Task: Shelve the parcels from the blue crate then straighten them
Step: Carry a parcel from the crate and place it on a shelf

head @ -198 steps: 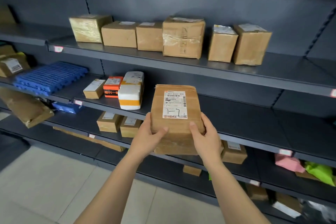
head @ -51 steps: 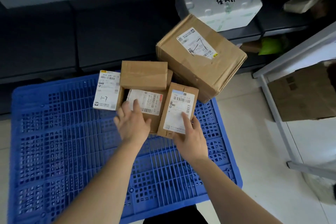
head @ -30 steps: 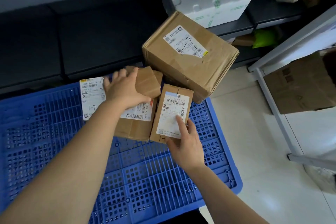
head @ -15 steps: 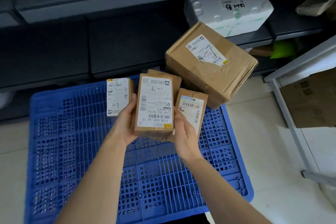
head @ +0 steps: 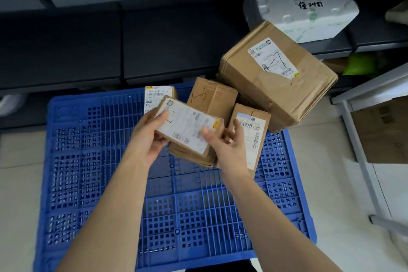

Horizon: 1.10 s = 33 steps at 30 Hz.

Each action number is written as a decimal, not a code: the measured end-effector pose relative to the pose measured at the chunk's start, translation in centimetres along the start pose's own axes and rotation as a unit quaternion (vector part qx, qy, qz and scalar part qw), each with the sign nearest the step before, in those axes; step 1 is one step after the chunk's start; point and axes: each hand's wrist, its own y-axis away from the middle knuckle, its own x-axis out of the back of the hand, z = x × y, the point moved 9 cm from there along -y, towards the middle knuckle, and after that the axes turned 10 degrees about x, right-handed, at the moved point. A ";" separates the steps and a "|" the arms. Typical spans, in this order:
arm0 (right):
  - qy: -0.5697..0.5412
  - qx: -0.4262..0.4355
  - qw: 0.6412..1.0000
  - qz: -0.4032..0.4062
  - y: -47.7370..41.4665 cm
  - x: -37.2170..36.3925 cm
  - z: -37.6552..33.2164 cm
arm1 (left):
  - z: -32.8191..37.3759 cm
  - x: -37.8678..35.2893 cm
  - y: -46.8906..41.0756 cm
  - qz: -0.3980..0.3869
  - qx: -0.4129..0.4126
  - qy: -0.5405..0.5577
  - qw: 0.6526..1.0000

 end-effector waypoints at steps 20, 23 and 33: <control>0.052 -0.026 0.997 0.055 -2.9 -2.2 2.9 | 2.1 4.8 -4.9 0.236 -0.105 -0.277 0.925; 0.104 -0.012 0.993 0.047 -3.3 -2.2 3.5 | 0.0 5.0 -7.6 0.170 -0.023 -0.228 0.958; 0.185 -0.014 0.982 0.028 -3.5 -2.8 4.5 | -2.6 5.7 -7.8 0.073 0.026 -0.228 0.971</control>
